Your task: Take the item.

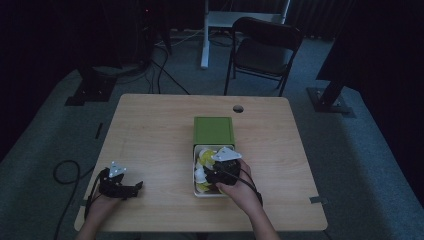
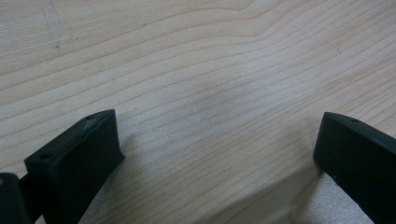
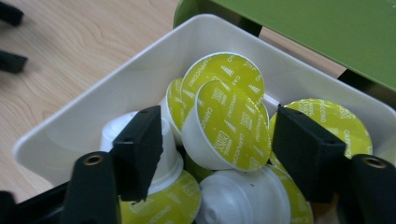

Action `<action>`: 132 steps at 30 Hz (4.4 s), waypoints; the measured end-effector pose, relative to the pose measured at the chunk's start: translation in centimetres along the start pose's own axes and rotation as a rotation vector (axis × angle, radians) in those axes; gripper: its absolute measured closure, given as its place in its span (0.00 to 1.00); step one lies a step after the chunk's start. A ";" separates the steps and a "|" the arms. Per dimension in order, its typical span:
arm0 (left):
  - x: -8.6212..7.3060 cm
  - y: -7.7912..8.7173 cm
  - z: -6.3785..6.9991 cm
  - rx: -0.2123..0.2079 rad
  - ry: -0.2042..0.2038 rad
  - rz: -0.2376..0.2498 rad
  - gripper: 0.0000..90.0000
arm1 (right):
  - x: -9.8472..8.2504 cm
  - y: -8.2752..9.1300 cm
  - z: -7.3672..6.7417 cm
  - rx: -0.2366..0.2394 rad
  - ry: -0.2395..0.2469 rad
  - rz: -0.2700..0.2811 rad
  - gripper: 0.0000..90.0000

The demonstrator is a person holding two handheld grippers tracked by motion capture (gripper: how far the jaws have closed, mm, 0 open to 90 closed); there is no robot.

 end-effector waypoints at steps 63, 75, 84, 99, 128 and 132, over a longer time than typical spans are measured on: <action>0.0 0.0 0.0 -0.001 -0.003 -0.004 0.01 | 1.0 1.2 1.6 0.016 0.048 -0.017 0.71; 0.0 0.0 0.0 -0.001 -0.001 -0.002 0.01 | 1.3 1.9 1.3 0.035 0.046 0.007 0.71; 0.0 0.0 0.0 -0.001 -0.001 -0.003 0.01 | 1.8 2.8 1.3 0.058 0.024 0.043 0.71; 0.0 0.0 0.0 -0.001 -0.002 -0.003 0.01 | 3.2 5.3 2.1 0.063 -0.011 0.127 0.71; 0.0 0.0 0.0 -0.001 -0.002 -0.003 0.01 | 1.6 9.0 8.0 -0.056 -0.108 0.218 0.71; 0.0 0.0 0.0 -0.001 -0.002 -0.002 0.01 | 0.7 9.1 8.8 -0.076 -0.120 0.209 0.71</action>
Point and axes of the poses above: each handheld gripper's, and its own axes: y roughly backward along the jaws, x roughly out of its top, z roughly to its right, the point moved 10 cm from there along -y, roughly forward along the jaws, and after that the axes turned 11 degrees about y, right-handed, at the moved point
